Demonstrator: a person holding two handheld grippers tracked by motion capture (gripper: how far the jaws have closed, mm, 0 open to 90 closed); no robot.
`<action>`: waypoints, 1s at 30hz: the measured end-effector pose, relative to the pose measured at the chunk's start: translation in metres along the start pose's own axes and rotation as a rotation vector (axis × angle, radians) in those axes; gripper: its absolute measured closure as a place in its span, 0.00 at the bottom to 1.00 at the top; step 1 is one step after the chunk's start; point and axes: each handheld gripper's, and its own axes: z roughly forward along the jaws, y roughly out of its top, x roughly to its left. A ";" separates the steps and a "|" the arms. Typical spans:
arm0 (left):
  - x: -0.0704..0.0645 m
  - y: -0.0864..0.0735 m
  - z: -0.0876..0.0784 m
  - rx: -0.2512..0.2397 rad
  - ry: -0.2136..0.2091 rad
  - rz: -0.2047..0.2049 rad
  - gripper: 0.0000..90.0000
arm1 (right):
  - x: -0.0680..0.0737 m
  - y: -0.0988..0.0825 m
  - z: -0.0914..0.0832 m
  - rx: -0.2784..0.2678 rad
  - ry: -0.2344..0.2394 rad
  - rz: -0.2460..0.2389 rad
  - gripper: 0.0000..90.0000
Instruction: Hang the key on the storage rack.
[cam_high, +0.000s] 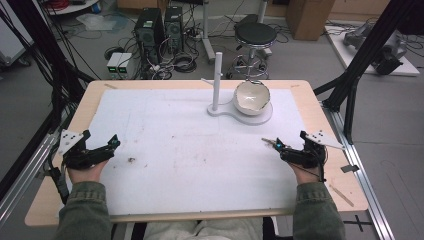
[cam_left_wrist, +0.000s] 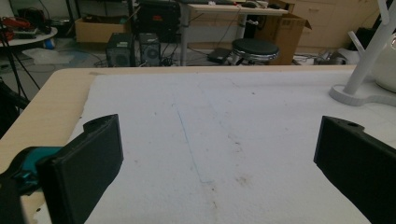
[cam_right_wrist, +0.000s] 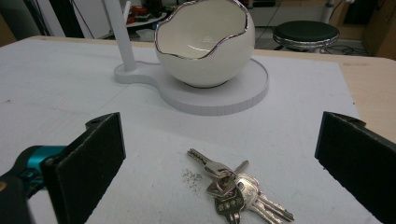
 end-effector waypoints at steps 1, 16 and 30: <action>0.000 0.000 0.000 0.000 0.000 0.002 0.02 | 0.000 0.000 0.000 0.000 0.002 0.000 0.01; -0.002 -0.001 0.001 0.011 -0.010 0.011 0.02 | 0.001 0.000 0.000 0.011 0.008 0.007 0.01; -0.002 -0.002 0.004 0.014 -0.011 0.003 0.02 | 0.002 0.014 0.003 0.091 0.012 -0.024 0.01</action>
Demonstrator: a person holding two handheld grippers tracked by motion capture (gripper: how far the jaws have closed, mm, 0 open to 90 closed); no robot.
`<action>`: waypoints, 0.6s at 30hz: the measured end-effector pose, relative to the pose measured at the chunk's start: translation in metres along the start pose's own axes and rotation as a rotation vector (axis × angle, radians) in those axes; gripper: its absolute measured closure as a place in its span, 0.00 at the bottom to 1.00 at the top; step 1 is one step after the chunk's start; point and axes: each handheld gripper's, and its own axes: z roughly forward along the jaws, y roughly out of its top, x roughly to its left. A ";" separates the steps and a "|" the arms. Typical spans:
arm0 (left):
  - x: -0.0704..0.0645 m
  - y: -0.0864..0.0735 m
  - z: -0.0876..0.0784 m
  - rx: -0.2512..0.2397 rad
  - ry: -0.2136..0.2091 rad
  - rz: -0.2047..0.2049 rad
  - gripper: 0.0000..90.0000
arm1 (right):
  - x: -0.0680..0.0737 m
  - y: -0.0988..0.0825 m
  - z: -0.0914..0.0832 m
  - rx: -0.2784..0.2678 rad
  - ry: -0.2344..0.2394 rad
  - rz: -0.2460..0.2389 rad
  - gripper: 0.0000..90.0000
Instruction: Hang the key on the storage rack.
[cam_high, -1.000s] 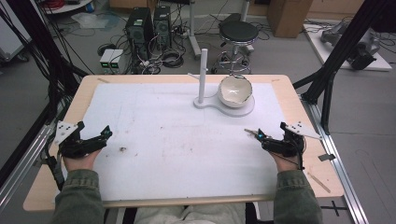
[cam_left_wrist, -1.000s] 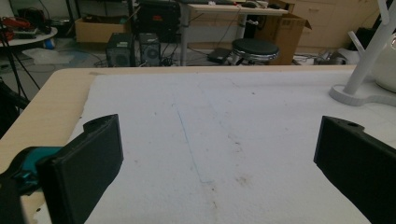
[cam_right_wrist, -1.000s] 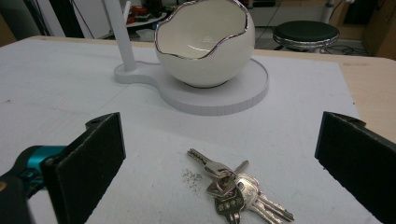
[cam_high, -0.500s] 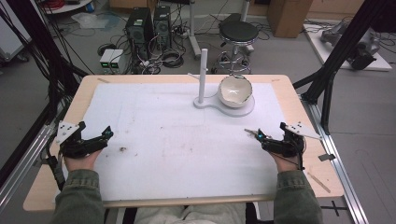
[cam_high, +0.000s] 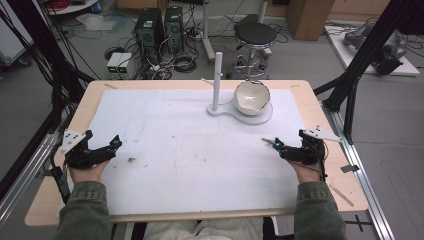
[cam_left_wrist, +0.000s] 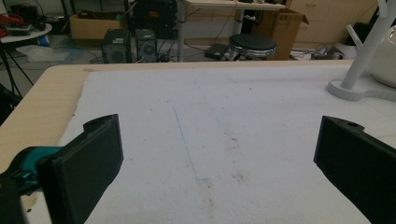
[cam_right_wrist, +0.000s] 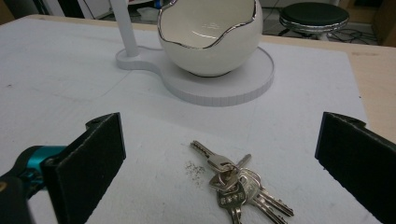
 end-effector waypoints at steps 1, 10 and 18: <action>0.000 0.000 0.000 0.004 -0.003 0.003 0.02 | 0.000 0.001 0.001 0.007 0.005 -0.005 0.01; 0.000 0.000 0.000 0.006 -0.003 0.005 0.02 | -0.001 0.009 0.008 0.057 0.015 -0.030 0.01; -0.001 0.000 0.001 0.008 0.000 0.006 0.02 | 0.001 0.018 0.020 0.103 0.025 -0.064 0.01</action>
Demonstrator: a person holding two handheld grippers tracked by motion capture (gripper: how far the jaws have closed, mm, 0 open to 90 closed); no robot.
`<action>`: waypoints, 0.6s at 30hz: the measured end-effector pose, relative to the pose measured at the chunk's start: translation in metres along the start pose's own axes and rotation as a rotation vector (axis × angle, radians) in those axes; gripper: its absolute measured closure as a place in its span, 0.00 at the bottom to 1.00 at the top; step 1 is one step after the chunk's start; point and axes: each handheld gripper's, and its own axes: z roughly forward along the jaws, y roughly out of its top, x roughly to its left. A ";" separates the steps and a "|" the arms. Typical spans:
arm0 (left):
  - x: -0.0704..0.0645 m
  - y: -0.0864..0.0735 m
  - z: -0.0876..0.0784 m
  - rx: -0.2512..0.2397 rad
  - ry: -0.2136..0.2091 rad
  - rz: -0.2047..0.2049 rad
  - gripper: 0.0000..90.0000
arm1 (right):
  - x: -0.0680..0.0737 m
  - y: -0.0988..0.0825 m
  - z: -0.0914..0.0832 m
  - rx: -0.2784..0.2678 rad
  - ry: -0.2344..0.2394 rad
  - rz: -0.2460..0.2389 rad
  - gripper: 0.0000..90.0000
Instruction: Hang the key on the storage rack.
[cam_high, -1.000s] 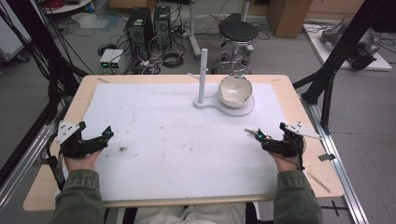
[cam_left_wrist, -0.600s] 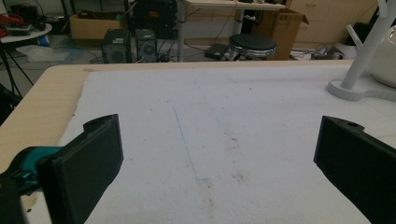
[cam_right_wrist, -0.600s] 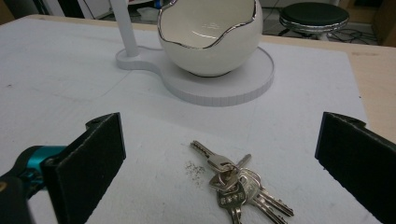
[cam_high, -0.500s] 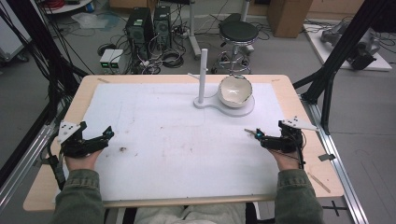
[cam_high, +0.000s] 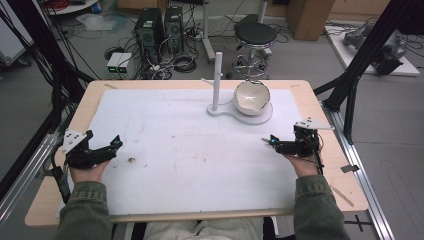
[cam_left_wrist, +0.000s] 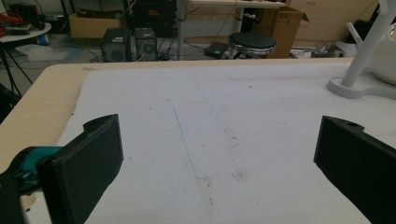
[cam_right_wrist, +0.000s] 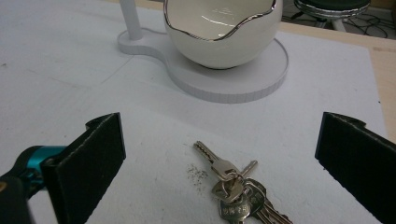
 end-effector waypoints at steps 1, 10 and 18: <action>0.000 0.000 0.000 -0.002 0.000 -0.002 0.02 | 0.001 0.004 0.003 0.012 0.007 -0.011 0.01; 0.000 0.000 0.000 -0.003 0.000 -0.003 0.02 | 0.000 0.018 0.014 0.069 0.025 -0.064 0.01; 0.000 0.000 0.000 -0.003 -0.002 -0.003 0.02 | -0.004 0.029 0.026 0.144 0.045 -0.097 0.01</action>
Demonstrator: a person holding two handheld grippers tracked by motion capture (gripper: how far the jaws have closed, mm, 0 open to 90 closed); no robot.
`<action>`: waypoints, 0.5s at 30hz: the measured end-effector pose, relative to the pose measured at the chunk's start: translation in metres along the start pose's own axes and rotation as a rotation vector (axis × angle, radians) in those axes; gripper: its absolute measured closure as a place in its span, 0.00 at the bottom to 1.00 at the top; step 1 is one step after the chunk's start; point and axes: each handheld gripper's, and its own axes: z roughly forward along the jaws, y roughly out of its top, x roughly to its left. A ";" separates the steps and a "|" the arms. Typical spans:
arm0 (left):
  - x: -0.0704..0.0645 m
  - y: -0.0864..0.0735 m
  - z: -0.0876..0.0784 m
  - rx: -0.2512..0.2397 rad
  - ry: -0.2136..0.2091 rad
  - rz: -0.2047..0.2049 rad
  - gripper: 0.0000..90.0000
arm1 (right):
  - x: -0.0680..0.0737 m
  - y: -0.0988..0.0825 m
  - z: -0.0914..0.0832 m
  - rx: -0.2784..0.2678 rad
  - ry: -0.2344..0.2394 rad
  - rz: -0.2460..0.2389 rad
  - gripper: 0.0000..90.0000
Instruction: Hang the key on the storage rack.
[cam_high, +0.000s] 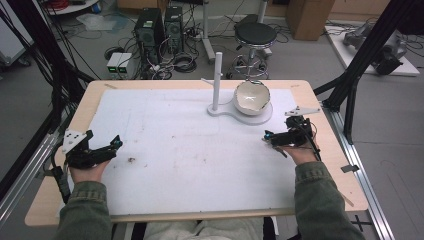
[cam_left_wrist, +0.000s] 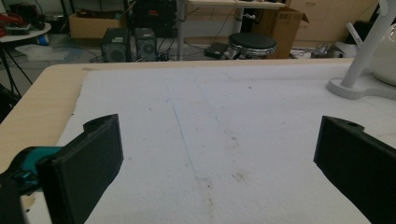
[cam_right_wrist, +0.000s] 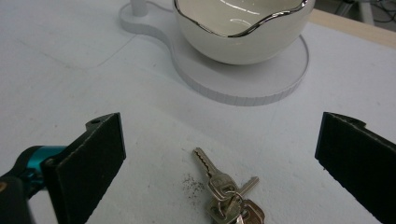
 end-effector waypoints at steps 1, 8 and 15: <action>0.000 0.000 0.000 0.000 -0.001 0.000 0.02 | -0.001 0.001 0.001 0.007 0.000 -0.007 0.01; 0.000 0.000 0.001 0.003 -0.001 0.000 0.02 | -0.002 0.010 0.010 0.082 0.022 -0.057 0.01; 0.000 0.000 0.001 0.005 -0.003 0.001 0.02 | -0.007 0.023 0.020 0.189 0.051 -0.115 0.01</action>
